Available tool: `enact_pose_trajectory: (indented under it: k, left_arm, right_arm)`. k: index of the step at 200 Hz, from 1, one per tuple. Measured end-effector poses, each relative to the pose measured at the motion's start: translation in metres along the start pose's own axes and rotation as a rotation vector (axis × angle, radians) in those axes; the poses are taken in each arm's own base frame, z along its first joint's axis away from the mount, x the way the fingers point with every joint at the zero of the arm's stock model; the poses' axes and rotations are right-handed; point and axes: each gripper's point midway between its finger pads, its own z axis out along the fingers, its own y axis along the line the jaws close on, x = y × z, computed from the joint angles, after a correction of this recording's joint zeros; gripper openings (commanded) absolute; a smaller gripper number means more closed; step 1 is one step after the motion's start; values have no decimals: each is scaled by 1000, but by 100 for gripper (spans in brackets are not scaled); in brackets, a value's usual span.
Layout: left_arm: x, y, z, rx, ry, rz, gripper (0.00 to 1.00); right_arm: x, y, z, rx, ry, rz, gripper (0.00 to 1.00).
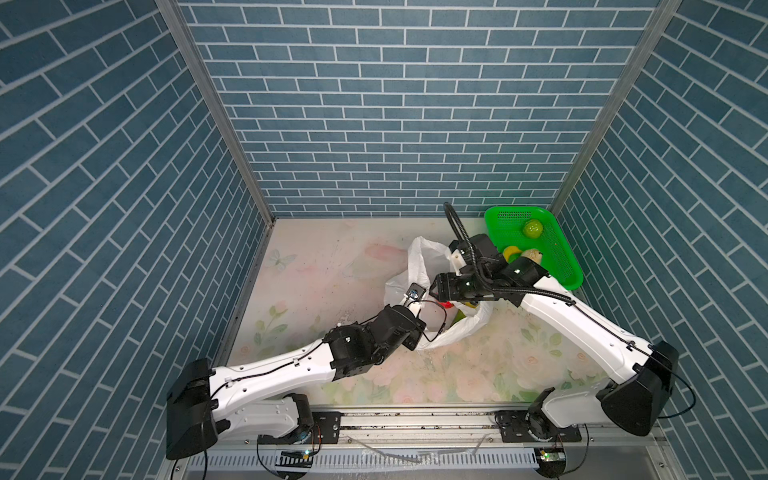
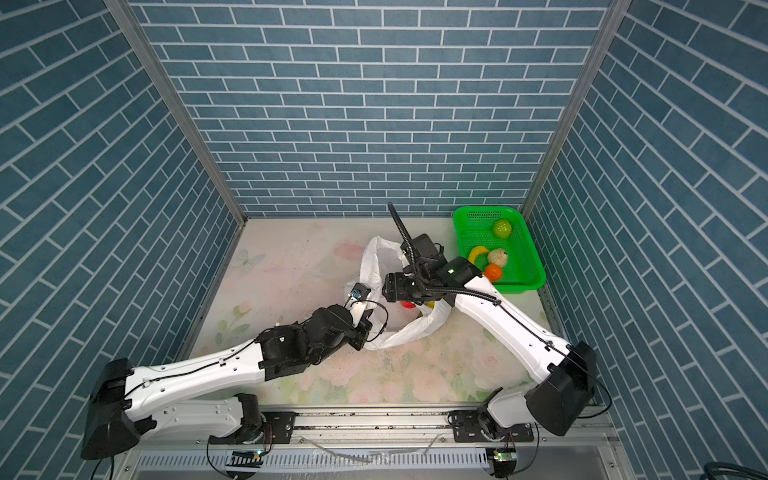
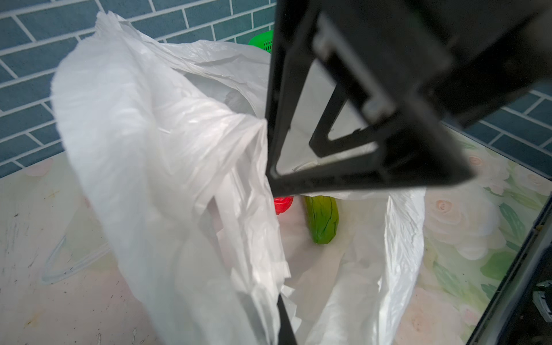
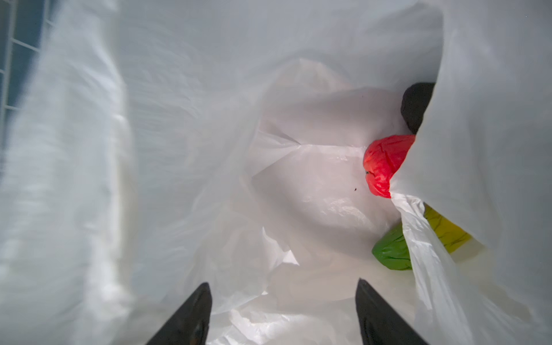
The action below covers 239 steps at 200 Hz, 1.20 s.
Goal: Untie the knot of the plastic bag and take out the fruit
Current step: 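Move the right gripper back into the bag toward the red apple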
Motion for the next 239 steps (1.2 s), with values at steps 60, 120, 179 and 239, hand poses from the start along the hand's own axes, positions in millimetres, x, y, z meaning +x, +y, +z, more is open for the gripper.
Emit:
enact_pose_trajectory:
  k: [60, 120, 179, 239]
  left_arm:
    - [-4, -3, -5, 21, -21, -8, 0]
    - [-7, -8, -5, 44, -35, -15, 0]
    - [5, -11, -3, 56, -18, -4, 0]
    - [13, -15, -1, 64, -8, -5, 0]
  right_arm:
    - [26, -31, 61, 90, 81, 70, 72]
    - [-16, -25, 105, 71, -71, 110, 73]
    - [-51, -70, 126, 233, -197, 157, 75]
    - [-61, -118, 97, 405, -252, 207, 76]
